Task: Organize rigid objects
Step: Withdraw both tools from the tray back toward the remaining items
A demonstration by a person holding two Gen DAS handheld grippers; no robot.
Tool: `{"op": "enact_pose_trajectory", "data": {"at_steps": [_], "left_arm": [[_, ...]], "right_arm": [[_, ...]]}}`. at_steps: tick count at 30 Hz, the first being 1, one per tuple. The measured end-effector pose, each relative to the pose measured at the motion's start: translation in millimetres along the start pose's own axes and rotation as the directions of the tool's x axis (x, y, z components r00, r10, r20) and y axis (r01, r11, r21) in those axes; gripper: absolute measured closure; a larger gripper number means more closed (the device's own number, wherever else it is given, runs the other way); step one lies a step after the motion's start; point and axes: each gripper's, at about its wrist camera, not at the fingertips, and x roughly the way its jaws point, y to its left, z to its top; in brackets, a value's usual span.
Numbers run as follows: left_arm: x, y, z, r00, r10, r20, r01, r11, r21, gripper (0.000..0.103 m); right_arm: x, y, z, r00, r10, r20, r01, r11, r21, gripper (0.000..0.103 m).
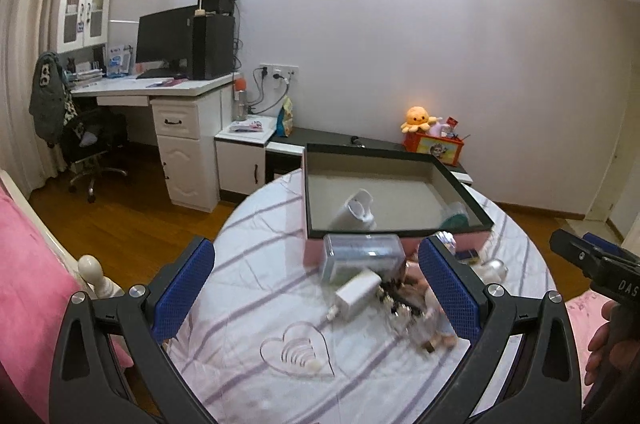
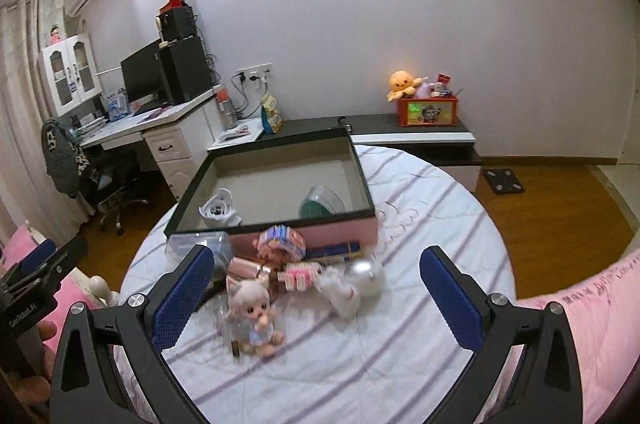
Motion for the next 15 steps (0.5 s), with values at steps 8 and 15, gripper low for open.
{"op": "enact_pose_trajectory", "data": {"at_steps": [8,15], "left_arm": [[-8.3,-3.5,-12.9,0.999,-0.037,-0.013,0.037,0.999,0.035,0.0],[-7.6,-1.8,-21.0,1.0,-0.002,-0.015,0.001,1.0,-0.007,0.0]], "right_arm": [[-18.8,9.2,-16.4,0.999,-0.039,0.003,0.039,0.999,0.001,0.0],[-14.0,14.6,-11.9,1.0,-0.006,-0.008,0.006,0.999,-0.05,0.0]]}}
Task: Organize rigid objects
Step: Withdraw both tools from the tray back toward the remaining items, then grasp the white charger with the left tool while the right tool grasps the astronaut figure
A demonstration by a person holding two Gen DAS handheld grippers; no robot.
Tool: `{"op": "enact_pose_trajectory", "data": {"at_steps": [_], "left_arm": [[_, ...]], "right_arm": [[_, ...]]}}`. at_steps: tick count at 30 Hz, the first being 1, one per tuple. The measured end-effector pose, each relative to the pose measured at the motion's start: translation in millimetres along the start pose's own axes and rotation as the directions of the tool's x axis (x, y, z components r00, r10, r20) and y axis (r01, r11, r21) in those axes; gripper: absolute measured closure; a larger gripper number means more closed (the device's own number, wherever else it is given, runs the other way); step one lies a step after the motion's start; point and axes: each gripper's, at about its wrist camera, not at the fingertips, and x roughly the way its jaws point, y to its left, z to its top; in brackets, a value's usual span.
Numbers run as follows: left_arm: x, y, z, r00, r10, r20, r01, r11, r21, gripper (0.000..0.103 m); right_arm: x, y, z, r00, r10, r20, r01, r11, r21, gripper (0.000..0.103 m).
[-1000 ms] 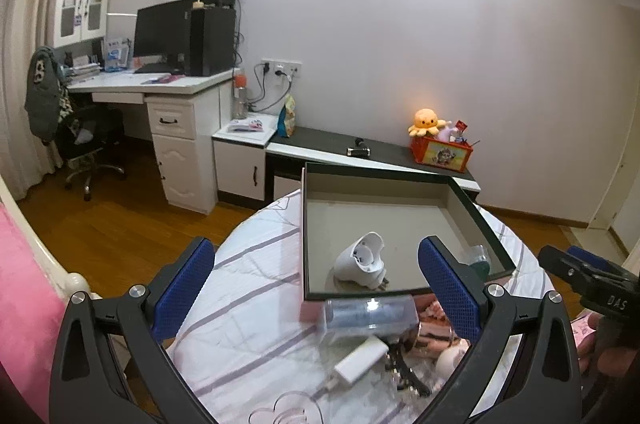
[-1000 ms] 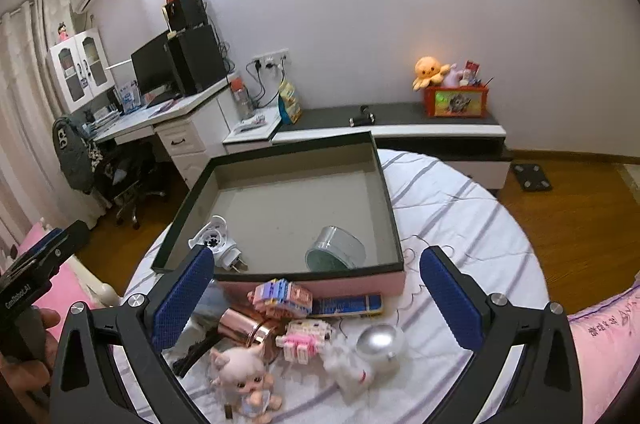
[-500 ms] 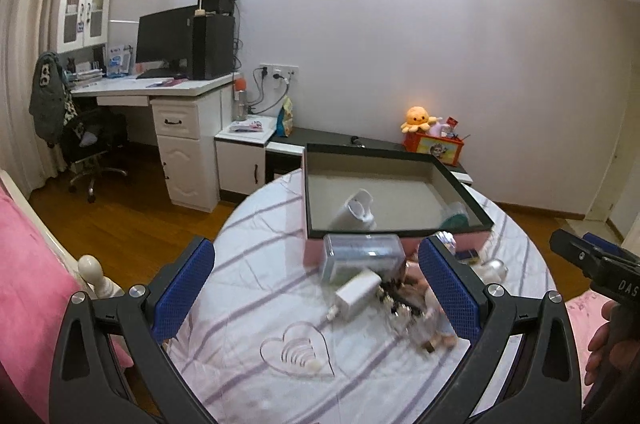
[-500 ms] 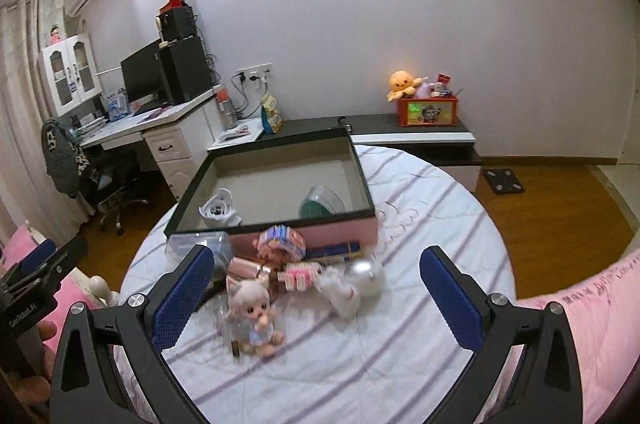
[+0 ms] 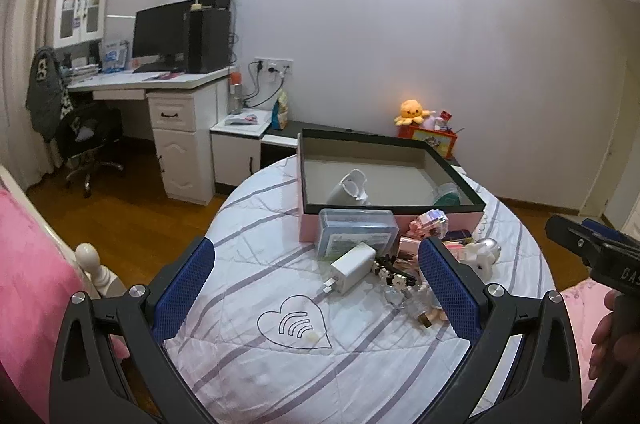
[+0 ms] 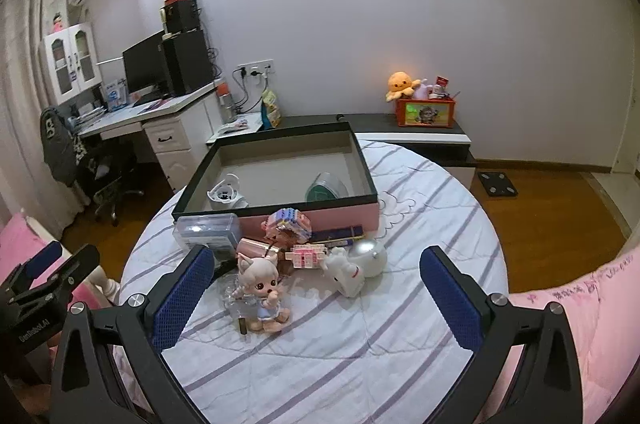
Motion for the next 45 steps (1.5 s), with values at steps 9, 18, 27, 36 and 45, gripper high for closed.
{"op": "enact_pose_trajectory", "data": {"at_steps": [9,18,27,36,45], "left_arm": [[9.3,-8.9,-12.2,0.998,0.056,-0.034,-0.056,0.998,0.003,0.0],[24.3,-15.5,-14.2,0.996,0.058,-0.068,-0.055,0.998,0.043,0.0],[64.0,-8.4,-26.5,0.984,0.058,-0.169,-0.051,0.998,0.048,0.0],[103.7,-13.1,-36.5,0.969,0.047,-0.242,-0.027,0.996,0.083,0.0],[139.6,-20.8,-37.9,0.95,0.01,-0.311,0.024,0.994,0.105,0.0]], "right_arm": [[15.7,-8.9,0.4,0.999,0.048,-0.021,-0.048,0.999,-0.007,0.0],[21.8,-23.3,-2.4,0.999,0.041,-0.031,-0.04,0.999,0.033,0.0],[43.8,-30.6,-5.4,0.996,0.034,-0.081,-0.032,0.999,0.032,0.0],[84.2,-40.1,-17.9,0.984,0.014,-0.178,-0.009,1.0,0.028,0.0],[120.3,-47.3,-26.3,0.969,-0.001,-0.248,0.0,1.0,-0.003,0.0]]}}
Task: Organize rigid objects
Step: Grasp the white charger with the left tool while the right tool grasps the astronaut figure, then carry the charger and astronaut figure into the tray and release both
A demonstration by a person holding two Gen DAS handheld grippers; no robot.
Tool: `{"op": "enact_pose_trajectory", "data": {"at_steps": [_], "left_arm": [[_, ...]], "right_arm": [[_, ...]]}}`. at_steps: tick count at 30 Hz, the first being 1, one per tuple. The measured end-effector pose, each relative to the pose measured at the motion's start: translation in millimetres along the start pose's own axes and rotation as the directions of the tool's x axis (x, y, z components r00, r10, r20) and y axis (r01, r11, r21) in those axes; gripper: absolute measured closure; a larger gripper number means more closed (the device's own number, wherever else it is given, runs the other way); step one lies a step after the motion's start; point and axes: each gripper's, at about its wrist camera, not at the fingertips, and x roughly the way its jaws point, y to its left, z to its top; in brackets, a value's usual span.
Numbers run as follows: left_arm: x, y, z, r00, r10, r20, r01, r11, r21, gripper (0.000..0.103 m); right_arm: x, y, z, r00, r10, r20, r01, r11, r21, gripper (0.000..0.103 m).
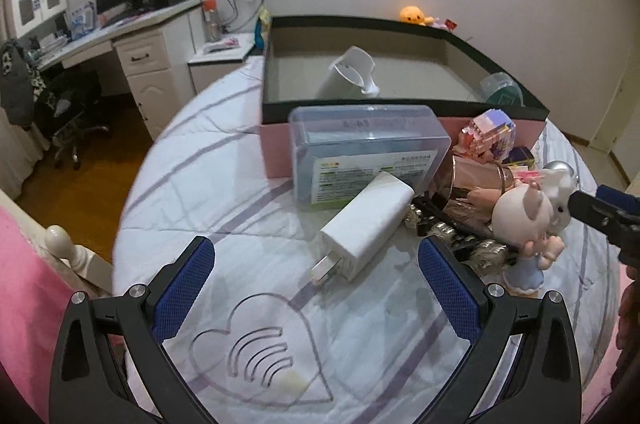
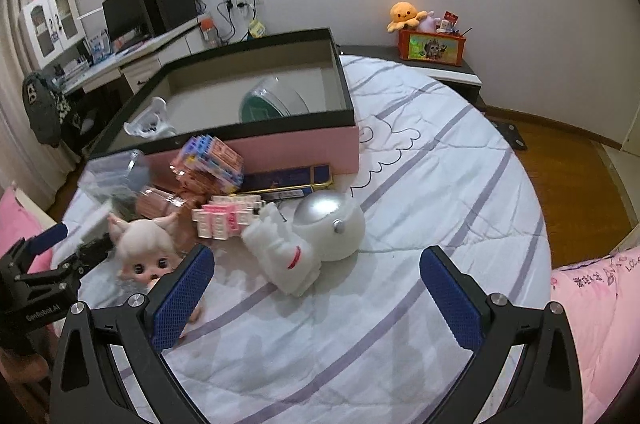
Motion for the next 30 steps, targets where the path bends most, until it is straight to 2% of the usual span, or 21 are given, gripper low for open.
{"op": "enact_pose_trajectory", "data": {"at_steps": [4,7,9,10,12,13,14,19,20,30], "left_arm": [[11.6,-0.5,4.4,0.999,-0.029,-0.027,0.028,1.0,-0.003,0.002],[18.6,-1.1,8.9,0.996,-0.069,-0.054,0.069,0.998,-0.006,0.017],[21.1,-4.3,10.9,0.995,-0.083,-0.063,0.084,0.996,0.007,0.034],[22.0,-6.7,11.4,0.993,-0.095,-0.068,0.096,0.995,0.017,0.038],[21.4,-9.9,11.6,0.991,-0.118,-0.071,0.12,0.993,0.022,0.054],[21.1,-11.5,11.8,0.987,-0.14,-0.075,0.142,0.99,0.019,0.059],[21.7,-10.1,11.6,0.986,-0.147,-0.076,0.149,0.989,0.015,0.061],[15.5,-8.4,8.3,0.981,-0.181,-0.073,0.181,0.983,-0.006,0.073],[13.5,-7.9,7.2,0.98,-0.186,-0.072,0.186,0.983,-0.008,0.079],[1.2,-0.3,1.3,0.982,-0.182,-0.05,0.182,0.983,-0.019,0.08]], "right_arm": [[18.7,-1.4,2.7,0.999,-0.01,-0.043,0.008,0.999,-0.034,0.0],[27.9,-2.2,6.6,0.998,-0.011,-0.054,0.008,0.998,-0.064,0.0],[33.6,-1.8,8.5,0.998,0.002,-0.063,-0.008,0.996,-0.087,0.001],[36.9,-1.2,8.5,0.998,0.01,-0.069,-0.017,0.995,-0.1,0.005],[40.3,-0.9,6.8,0.996,0.021,-0.082,-0.03,0.994,-0.104,0.012],[40.8,-0.3,6.1,0.996,0.025,-0.083,-0.034,0.994,-0.107,0.025],[40.0,1.1,5.5,0.997,0.018,-0.078,-0.027,0.993,-0.115,0.031],[31.9,-2.1,2.0,0.997,0.037,-0.07,-0.043,0.994,-0.099,0.031],[29.8,-3.1,1.4,0.997,0.041,-0.068,-0.047,0.995,-0.091,0.031],[13.4,-5.1,-1.5,0.997,0.053,-0.049,-0.055,0.997,-0.06,0.031]]}}
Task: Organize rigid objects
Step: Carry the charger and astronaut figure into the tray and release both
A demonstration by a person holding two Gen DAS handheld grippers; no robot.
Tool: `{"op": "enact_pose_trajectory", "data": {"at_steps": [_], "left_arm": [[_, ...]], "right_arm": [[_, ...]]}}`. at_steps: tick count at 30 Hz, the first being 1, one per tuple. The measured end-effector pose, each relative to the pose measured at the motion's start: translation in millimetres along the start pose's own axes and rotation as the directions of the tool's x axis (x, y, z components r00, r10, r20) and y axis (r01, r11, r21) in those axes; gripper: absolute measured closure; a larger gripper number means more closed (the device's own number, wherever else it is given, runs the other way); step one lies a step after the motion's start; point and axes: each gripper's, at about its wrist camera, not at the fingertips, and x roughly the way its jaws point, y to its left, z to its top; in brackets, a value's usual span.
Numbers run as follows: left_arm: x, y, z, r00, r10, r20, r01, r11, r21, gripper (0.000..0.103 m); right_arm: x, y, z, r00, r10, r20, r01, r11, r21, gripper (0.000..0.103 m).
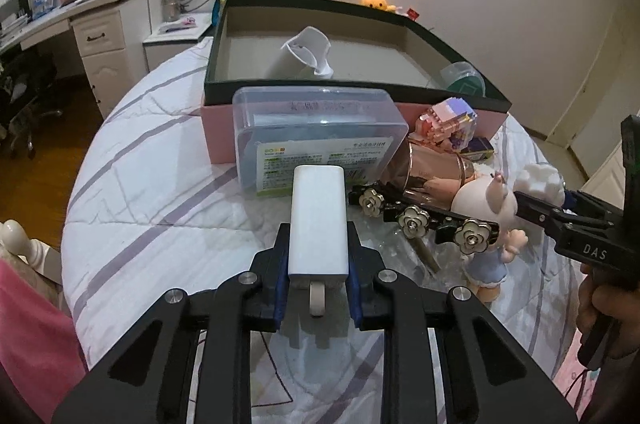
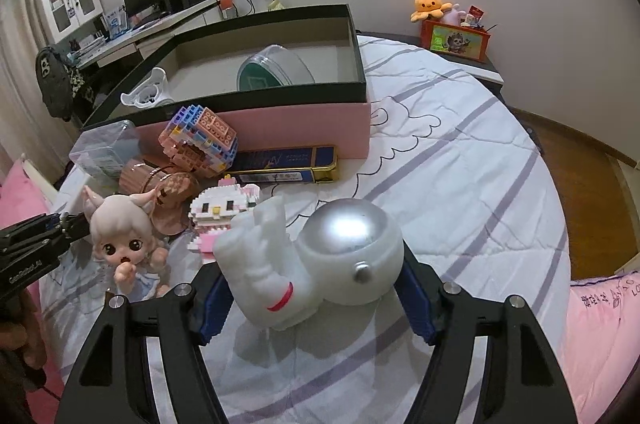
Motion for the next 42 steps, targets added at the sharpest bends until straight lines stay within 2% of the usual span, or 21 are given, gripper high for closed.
{"op": "enact_pose_trajectory", "data": {"at_steps": [9,14,20,26,31,40,41,42], "left_arm": [[-34.6,-3.3,11.0,0.997,0.01,0.073,-0.011,1.0,0.012,0.08],[-54.6,-1.6,34.4,0.991,0.014,0.134,-0.019,0.999,0.033,0.08],[-58.5,3.3,84.2,0.978,0.01,0.206,-0.02,0.999,0.045,0.08],[-32.4,0.6,140.5,0.972,-0.004,0.235,-0.008,0.999,0.049,0.079],[7.0,-0.2,174.3,0.981,-0.006,0.194,-0.003,0.999,0.045,0.079],[54.0,-6.1,192.7,0.992,0.016,0.127,-0.022,0.999,0.041,0.079],[54.7,-6.9,192.8,0.992,0.023,0.123,-0.028,0.999,0.04,0.076],[55.5,-6.4,193.9,0.992,0.029,0.123,-0.034,0.999,0.036,0.066]], "right_arm": [[-27.5,0.7,13.1,0.998,0.012,0.055,-0.013,1.0,0.014,0.031],[-44.8,10.2,46.8,0.991,0.039,0.124,-0.036,0.999,-0.025,0.031],[-41.8,31.3,100.9,0.979,0.067,0.193,-0.05,0.994,-0.095,0.031],[-5.0,41.2,145.7,0.978,0.102,0.182,-0.084,0.991,-0.106,0.031],[28.1,36.1,163.5,0.985,0.102,0.14,-0.093,0.993,-0.073,0.031],[65.6,25.3,175.8,0.993,0.083,0.078,-0.081,0.996,-0.036,0.031],[68.0,24.6,175.9,0.994,0.083,0.072,-0.081,0.996,-0.032,0.03],[69.9,23.6,176.2,0.994,0.08,0.07,-0.078,0.997,-0.027,0.03]]}}
